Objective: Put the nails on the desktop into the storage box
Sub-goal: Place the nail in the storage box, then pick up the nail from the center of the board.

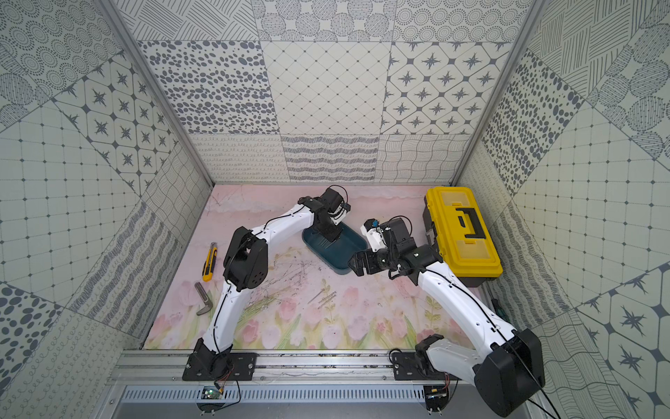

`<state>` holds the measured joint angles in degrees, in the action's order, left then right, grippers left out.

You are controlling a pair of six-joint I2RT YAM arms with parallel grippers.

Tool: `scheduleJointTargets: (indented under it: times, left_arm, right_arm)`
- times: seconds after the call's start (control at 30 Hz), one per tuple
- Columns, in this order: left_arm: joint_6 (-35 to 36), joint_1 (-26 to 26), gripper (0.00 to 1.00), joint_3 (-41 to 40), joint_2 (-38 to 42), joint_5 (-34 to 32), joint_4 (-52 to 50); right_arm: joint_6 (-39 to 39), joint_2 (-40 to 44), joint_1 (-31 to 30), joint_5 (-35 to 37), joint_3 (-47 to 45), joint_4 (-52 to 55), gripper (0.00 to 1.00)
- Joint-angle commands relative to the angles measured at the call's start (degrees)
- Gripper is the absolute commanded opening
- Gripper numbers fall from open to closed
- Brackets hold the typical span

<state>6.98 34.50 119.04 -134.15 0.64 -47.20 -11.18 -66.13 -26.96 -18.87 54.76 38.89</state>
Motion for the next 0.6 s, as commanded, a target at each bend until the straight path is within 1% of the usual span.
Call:
scheduleJointTargets:
  times: [0.0, 0.07, 0.2, 0.37, 0.47, 0.57]
  left_arm:
    - [-1.1, 0.8, 0.34, 0.1, 4.6, -1.0, -1.8]
    - [-2.0, 1.3, 0.34, -0.9, 6.5, -1.3, -2.0]
    - [-4.7, 1.7, 0.32, -6.4, 11.8, -2.0, -1.5]
    - [-8.9, 3.0, 0.25, -17.7, 21.7, -4.0, -0.6]
    - [-12.6, 4.1, 0.24, -25.6, 28.2, -5.7, -0.4]
    - [-17.4, 5.6, 0.24, -34.2, 34.5, -5.3, 1.0]
  right_arm:
    - [-0.4, 1.9, 0.1, -0.4, -0.5, -2.0, 0.97]
    - [-0.5, 2.6, 0.1, -0.3, -0.3, -2.0, 0.97]
    - [-0.6, 4.3, 0.1, -0.1, -0.3, -2.0, 0.97]
    - [-0.5, 6.6, 0.1, -0.8, -0.1, -1.8, 0.97]
    - [0.2, 6.9, 0.1, -2.1, 0.5, -1.5, 0.97]
    - [1.2, 6.7, -0.3, -2.3, 0.8, -1.1, 0.97]
